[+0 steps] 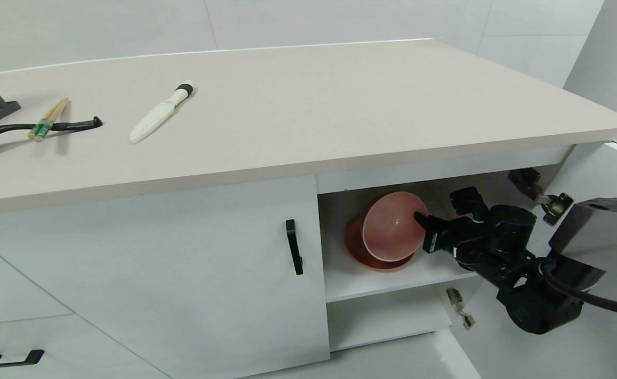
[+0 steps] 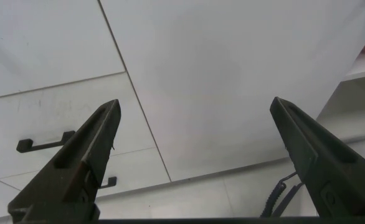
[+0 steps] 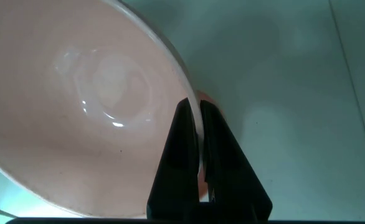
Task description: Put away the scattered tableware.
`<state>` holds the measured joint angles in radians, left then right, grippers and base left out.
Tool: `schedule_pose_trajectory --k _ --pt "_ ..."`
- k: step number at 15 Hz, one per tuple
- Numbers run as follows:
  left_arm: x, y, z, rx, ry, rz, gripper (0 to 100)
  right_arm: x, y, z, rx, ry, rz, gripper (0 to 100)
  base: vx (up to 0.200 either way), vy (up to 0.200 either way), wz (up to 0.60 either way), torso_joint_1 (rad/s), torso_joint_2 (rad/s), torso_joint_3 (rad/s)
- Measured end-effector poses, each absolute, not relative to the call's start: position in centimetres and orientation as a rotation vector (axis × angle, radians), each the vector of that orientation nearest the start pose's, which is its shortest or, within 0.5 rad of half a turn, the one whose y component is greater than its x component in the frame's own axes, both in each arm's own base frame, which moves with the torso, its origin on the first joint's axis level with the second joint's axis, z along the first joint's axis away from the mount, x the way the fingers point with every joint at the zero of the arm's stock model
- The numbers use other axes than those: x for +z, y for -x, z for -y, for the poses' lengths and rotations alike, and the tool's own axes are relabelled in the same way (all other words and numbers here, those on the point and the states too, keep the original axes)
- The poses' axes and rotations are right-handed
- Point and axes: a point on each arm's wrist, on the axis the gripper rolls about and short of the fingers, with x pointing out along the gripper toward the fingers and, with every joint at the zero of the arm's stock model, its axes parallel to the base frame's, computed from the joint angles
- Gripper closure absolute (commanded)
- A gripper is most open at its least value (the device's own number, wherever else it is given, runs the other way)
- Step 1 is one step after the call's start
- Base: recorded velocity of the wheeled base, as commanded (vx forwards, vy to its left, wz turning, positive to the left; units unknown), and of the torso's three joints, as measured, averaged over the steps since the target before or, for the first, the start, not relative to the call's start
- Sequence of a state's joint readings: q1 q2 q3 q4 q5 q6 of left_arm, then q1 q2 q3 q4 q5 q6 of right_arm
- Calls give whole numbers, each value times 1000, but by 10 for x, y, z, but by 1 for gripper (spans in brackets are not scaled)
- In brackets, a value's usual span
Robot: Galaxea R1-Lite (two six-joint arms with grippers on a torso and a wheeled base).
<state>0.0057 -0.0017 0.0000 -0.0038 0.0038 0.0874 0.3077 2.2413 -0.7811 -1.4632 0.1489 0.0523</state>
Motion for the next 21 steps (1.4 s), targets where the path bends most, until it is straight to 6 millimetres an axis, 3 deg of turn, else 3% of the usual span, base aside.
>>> schedule_pose_trajectory --k 17,18,21 --pt "76 23 0 10 -89 6 0 42 -368 -117 441 20 -3 100 0 0 0 0 0 0" --pt "76 23 0 10 -89 6 0 42 -368 -117 441 20 -4 0 0 0 0 0 0 0" --pt "76 23 0 10 -89 6 0 42 -368 -117 442 20 -6 0 0 0 0 0 0 0"
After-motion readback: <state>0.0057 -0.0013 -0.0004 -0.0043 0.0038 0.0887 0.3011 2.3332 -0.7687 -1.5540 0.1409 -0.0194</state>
